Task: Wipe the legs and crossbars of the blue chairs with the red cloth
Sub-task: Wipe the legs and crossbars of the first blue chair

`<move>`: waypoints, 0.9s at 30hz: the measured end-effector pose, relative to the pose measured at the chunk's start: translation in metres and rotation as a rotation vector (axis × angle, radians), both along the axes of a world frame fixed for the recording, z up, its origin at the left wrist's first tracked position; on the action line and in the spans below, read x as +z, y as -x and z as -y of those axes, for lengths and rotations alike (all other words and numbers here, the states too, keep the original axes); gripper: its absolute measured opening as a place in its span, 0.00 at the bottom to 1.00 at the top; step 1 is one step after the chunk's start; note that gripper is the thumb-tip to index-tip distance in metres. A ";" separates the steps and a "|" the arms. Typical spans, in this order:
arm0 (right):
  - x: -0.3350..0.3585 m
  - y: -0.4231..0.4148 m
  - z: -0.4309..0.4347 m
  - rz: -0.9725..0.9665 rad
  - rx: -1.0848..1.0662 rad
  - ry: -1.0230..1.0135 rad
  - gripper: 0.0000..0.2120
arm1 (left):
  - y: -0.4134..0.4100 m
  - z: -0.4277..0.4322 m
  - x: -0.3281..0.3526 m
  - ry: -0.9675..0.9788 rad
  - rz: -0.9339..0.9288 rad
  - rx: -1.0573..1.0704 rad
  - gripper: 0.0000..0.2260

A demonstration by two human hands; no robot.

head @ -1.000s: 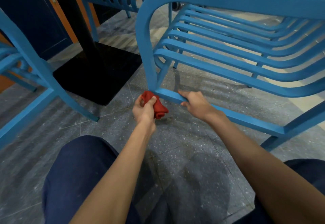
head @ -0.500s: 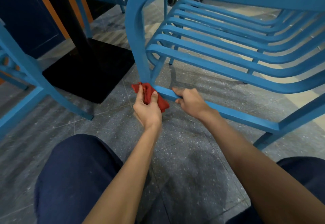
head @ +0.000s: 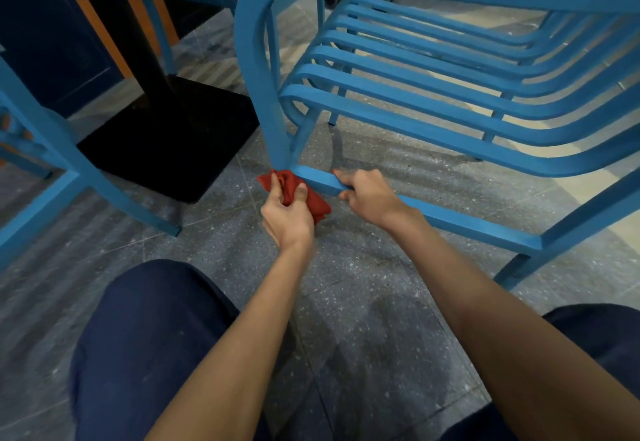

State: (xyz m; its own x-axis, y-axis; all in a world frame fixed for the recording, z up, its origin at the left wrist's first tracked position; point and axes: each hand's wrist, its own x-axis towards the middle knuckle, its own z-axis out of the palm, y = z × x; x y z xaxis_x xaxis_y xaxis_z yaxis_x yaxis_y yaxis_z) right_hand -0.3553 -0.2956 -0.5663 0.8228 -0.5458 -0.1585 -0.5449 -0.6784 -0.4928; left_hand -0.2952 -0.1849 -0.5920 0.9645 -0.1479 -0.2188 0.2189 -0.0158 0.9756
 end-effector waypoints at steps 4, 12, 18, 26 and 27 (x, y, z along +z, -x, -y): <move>0.002 -0.001 -0.001 -0.013 -0.001 -0.008 0.24 | 0.012 0.004 0.002 0.011 0.005 -0.023 0.26; 0.024 0.006 0.008 -0.090 0.105 -0.084 0.27 | 0.045 -0.001 -0.011 -0.055 0.039 -0.277 0.25; 0.033 0.011 0.007 -0.093 0.109 -0.141 0.32 | 0.024 -0.003 0.003 0.059 -0.080 -0.138 0.26; 0.036 0.016 0.007 -0.045 0.084 -0.187 0.29 | 0.044 0.009 0.007 0.095 -0.149 -0.220 0.27; 0.038 0.019 0.006 0.010 0.056 -0.206 0.29 | 0.048 0.008 0.007 0.093 -0.164 -0.268 0.27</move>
